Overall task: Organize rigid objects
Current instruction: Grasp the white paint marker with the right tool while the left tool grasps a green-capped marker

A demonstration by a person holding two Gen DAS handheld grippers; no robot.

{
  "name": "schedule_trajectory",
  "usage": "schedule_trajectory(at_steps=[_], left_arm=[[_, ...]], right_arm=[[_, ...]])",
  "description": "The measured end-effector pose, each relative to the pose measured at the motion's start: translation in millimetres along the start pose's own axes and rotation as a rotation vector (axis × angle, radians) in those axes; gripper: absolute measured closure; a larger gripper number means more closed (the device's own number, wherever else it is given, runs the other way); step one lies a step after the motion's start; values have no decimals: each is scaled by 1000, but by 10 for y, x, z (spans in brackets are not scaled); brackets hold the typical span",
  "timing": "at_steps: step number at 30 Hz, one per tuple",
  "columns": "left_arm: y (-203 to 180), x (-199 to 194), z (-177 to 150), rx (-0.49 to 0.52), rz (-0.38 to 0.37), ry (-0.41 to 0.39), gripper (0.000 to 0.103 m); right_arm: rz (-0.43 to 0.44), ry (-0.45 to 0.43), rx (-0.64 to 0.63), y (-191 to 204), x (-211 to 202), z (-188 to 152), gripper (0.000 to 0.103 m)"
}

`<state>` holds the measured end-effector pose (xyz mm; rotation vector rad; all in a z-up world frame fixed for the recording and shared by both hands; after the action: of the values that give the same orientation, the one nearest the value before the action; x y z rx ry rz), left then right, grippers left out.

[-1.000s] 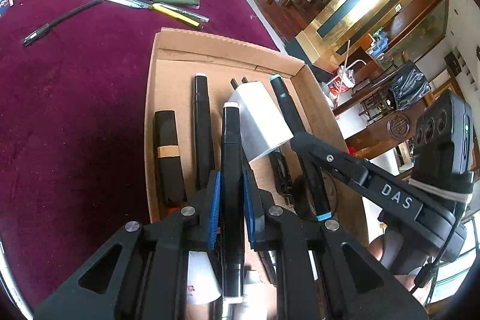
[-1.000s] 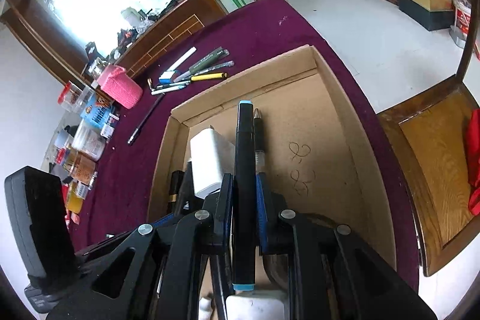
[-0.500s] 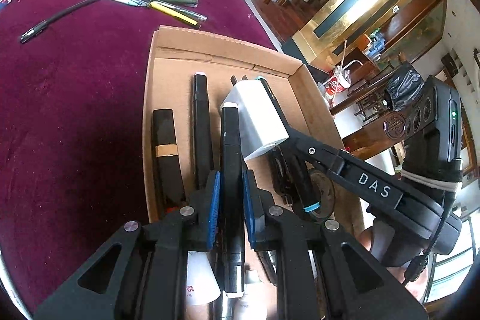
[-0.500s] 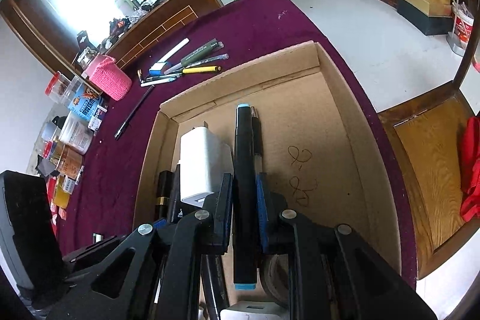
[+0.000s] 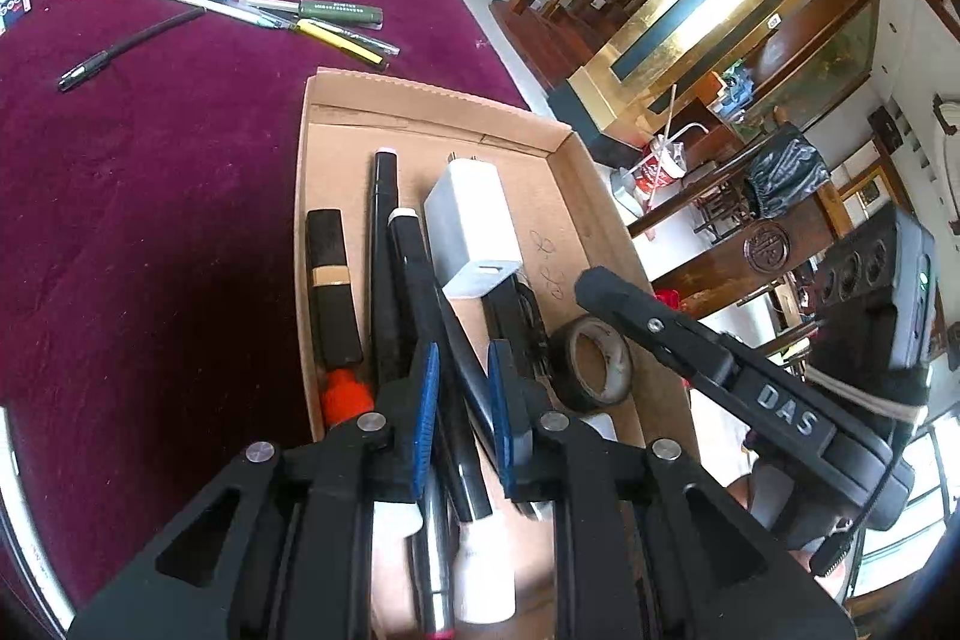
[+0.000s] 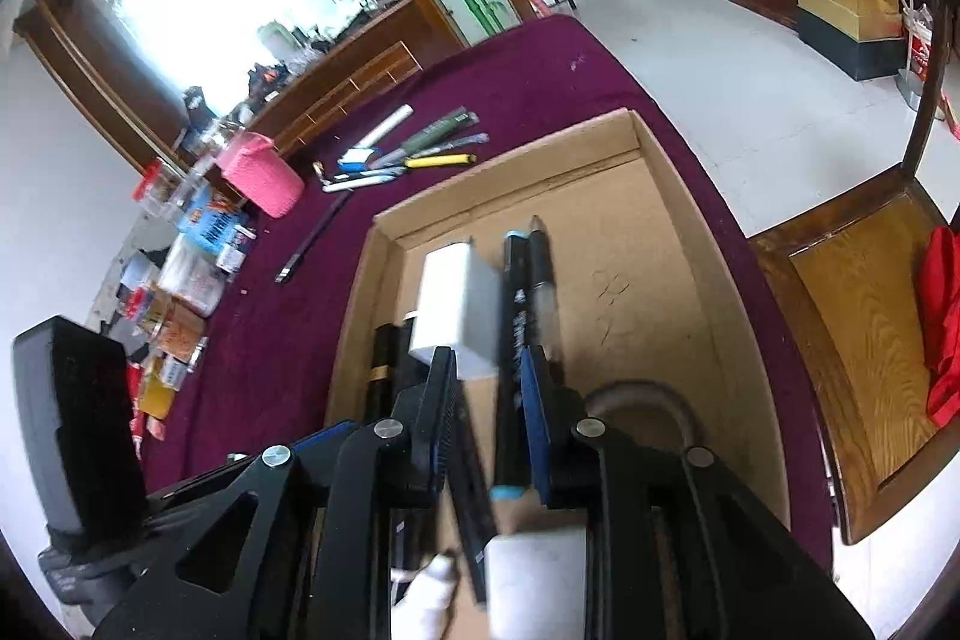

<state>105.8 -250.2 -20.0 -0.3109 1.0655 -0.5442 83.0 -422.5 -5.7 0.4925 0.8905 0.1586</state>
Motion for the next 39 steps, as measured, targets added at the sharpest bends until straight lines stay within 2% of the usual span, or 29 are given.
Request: schedule_trajectory(at_steps=[3, 7, 13, 17, 21, 26, 29, 32, 38, 39], left_arm=[[31, -88, -48, 0, -14, 0, 90], [104, -322, -141, -3, -41, -21, 90], [363, -932, -344, 0, -70, -94, 90], [706, -1351, -537, -21, -41, -141, 89], [1179, -1590, -723, -72, 32, -153, 89], [1571, -1493, -875, -138, 75, -117, 89], [1637, -1357, -860, -145, 79, -95, 89], [1626, -1212, -825, -120, 74, -61, 90], [1696, -1096, -830, -73, 169, -61, 90], [1753, -1078, -827, -76, 167, -52, 86]], right_arm=[[20, -24, -22, 136, -117, -98, 83], [71, -32, -50, 394, -218, -261, 78], [151, -28, -109, 813, -264, -565, 77], [202, 11, -141, 1040, -184, -827, 77], [236, 68, -171, 1276, 23, -1066, 77], [239, 130, -220, 1501, 291, -1254, 77], [230, 145, -236, 1532, 342, -1313, 77], [210, 155, -233, 1507, 390, -1310, 77], [181, 181, -225, 1499, 496, -1338, 77], [176, 185, -230, 1519, 515, -1350, 77]])
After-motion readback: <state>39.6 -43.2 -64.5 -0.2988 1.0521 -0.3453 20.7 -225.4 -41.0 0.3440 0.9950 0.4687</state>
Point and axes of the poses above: each gripper's, at about its wrist camera, not at the fingertips, and x roughly the way its jaws point, y to its left, z to its top, the point moved 2 cm from there along x, roughly the way its jaws point
